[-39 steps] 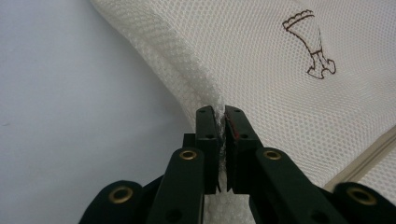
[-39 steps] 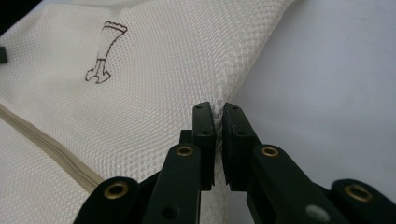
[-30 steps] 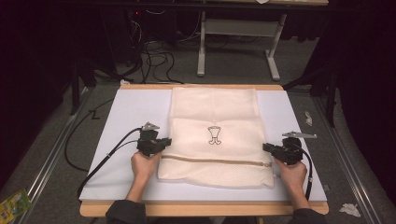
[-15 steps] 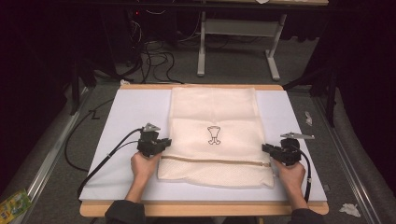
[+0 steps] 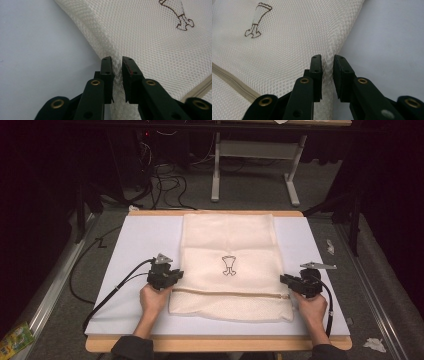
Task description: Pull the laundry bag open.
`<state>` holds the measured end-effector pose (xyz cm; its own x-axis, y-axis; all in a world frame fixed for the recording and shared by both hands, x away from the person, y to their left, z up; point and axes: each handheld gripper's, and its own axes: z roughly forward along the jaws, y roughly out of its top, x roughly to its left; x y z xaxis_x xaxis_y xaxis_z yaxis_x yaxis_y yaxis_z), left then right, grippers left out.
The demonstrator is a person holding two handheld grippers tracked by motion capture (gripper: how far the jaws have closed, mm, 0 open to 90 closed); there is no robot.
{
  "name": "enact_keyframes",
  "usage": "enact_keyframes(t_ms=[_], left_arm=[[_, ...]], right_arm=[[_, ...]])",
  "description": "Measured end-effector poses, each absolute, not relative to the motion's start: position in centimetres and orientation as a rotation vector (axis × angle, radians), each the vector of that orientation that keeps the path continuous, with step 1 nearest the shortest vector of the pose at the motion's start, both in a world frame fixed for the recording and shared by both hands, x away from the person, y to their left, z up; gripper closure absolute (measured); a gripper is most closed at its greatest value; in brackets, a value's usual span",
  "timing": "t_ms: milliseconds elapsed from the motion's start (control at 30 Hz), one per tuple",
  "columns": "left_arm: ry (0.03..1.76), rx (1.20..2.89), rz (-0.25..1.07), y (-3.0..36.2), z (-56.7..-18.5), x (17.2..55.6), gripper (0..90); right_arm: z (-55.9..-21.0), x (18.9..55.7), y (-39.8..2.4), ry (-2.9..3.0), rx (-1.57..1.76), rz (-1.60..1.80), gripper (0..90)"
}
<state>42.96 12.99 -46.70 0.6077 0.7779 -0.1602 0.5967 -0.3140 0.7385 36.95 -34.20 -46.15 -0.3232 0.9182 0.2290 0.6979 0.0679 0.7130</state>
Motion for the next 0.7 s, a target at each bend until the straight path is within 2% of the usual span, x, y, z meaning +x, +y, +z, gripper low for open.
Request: enact_keyframes(t_ms=[167,300,467,700], left_arm=[[1.088,2.026,0.328,13.2,-46.3,42.7,66.8],[1.077,2.009,0.393,13.3,-45.6,41.8,61.4],[1.035,1.975,0.372,12.9,-45.2,40.5,58.5],[0.999,2.011,0.364,11.7,-45.6,39.9,57.5]], right_arm=[[-46.3,36.5,-34.4,2.050,1.617,1.147,73.2],[-46.2,36.0,-34.6,2.055,1.606,1.153,68.2],[-46.3,35.4,-35.1,2.063,1.597,1.162,65.4],[-46.5,34.1,-36.0,2.055,1.604,1.163,63.0]])
